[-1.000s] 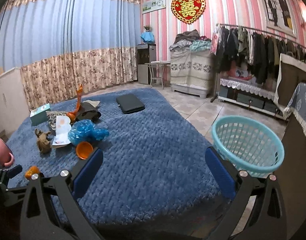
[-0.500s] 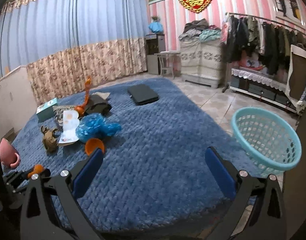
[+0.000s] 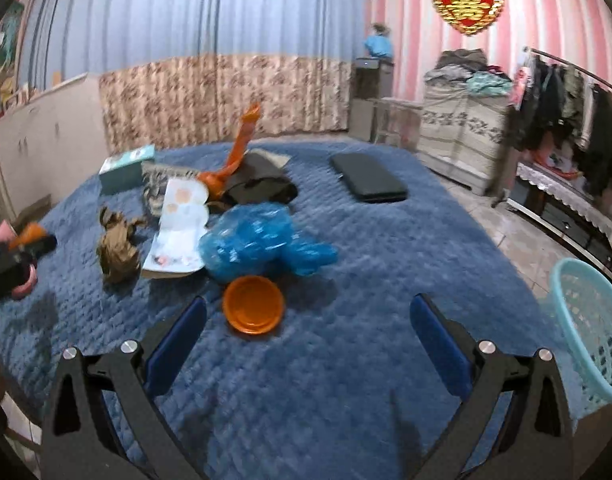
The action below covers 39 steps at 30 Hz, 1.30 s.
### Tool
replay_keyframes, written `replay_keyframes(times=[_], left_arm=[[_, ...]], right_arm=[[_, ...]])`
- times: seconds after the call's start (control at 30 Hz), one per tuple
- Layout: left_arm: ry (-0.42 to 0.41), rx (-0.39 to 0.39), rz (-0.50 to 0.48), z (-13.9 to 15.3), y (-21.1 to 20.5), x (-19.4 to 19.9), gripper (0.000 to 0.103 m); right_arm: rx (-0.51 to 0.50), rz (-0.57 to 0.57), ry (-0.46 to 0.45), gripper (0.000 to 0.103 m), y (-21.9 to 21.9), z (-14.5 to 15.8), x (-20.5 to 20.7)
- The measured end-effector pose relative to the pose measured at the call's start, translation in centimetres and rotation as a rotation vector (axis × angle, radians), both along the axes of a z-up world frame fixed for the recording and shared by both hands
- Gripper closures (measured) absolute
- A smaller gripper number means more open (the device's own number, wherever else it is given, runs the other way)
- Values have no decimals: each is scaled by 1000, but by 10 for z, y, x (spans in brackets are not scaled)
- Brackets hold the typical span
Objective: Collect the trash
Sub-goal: 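Carry the orange peel and orange lid in both grippers over the blue basket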
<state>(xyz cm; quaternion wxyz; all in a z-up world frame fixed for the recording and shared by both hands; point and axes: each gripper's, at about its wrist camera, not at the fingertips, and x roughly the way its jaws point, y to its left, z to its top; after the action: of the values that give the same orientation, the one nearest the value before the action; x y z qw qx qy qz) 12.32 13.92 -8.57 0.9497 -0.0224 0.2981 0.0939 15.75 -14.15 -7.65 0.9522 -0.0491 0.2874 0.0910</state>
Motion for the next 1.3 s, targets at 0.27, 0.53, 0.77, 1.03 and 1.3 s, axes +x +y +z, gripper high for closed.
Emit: replay_keyframes(times=[0.27, 0.53, 0.77, 1.03, 1.3], left_arm=[[0, 2, 29, -2, 14, 3, 70], [6, 9, 41, 0, 13, 2, 69], [3, 36, 31, 8, 0, 3, 69], [-46, 47, -29, 28, -41, 7, 69], [-85, 31, -132, 47, -97, 18, 67]], right_arm=[[-22, 19, 58, 6, 11, -14, 16], [-21, 88, 114, 52, 26, -20, 31], [39, 106, 144, 63, 11, -13, 24], [107, 3, 78, 63, -45, 25, 8], [128, -141, 12, 63, -121, 61, -8]])
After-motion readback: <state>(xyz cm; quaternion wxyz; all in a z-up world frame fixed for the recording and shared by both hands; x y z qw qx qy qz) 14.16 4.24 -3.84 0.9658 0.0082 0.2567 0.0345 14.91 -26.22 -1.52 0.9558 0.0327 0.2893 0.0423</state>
